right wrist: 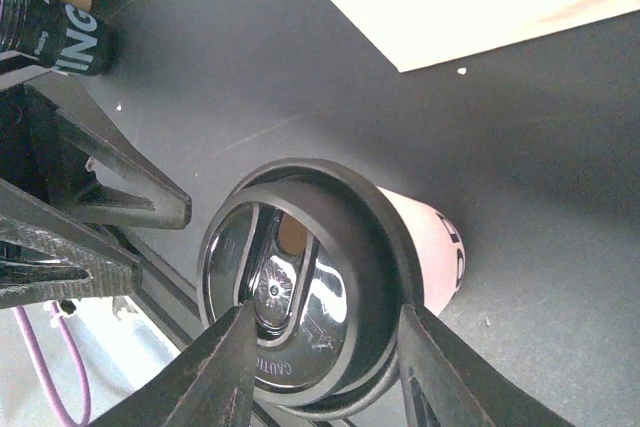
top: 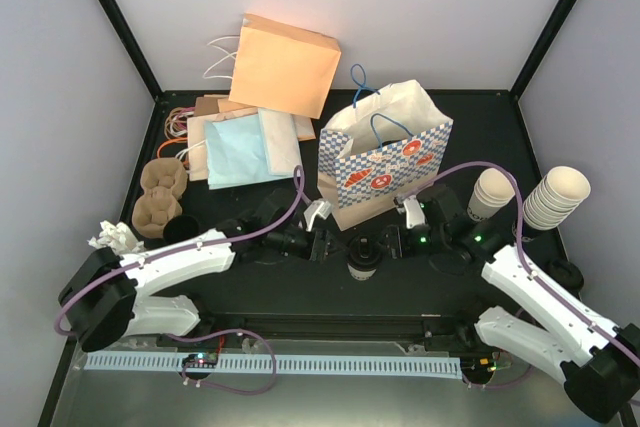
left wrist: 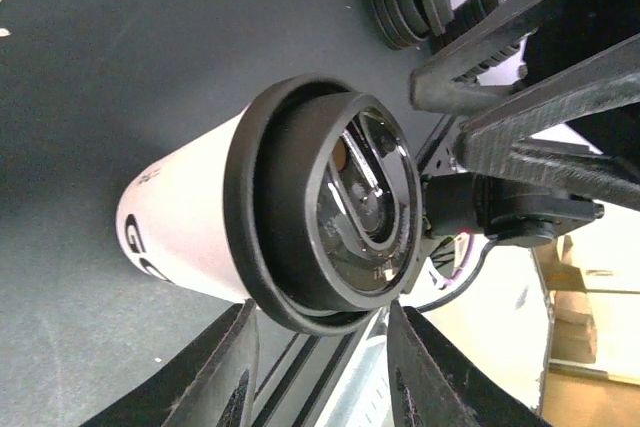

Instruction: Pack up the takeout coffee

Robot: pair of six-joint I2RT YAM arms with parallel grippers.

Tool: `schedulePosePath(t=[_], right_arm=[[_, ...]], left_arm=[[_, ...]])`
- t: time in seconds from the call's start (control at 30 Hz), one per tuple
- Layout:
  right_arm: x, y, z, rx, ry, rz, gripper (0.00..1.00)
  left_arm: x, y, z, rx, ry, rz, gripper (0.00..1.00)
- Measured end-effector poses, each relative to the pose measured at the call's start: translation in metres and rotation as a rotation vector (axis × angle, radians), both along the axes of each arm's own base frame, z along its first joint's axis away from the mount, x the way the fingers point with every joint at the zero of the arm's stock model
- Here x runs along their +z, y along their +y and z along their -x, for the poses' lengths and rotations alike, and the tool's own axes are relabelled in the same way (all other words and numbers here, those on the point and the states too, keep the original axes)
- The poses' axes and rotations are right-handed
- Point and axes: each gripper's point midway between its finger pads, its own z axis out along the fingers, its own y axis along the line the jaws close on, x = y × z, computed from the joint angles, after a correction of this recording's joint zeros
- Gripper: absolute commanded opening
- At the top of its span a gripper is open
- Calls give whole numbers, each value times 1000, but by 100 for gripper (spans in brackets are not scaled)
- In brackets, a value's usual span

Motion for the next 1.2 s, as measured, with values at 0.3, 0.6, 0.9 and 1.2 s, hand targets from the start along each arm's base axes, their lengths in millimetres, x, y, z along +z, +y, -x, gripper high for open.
schedulePosePath(t=[0.3,0.6,0.9,1.2], right_arm=[[0,-6,-5,-19,-21,15,42],[-3,-12,-8,-41,-26,43,37],[-22,-18,-5,-59,8,69,35],[-34,-20,-3,-73,36,74,35]], left_arm=[[-9,5,-3,15,-15,-48,34],[-17,3,-5,13,-2,-68,33],[-27,1,-6,9,9,-87,33],[-28,1,-6,5,9,-89,33]])
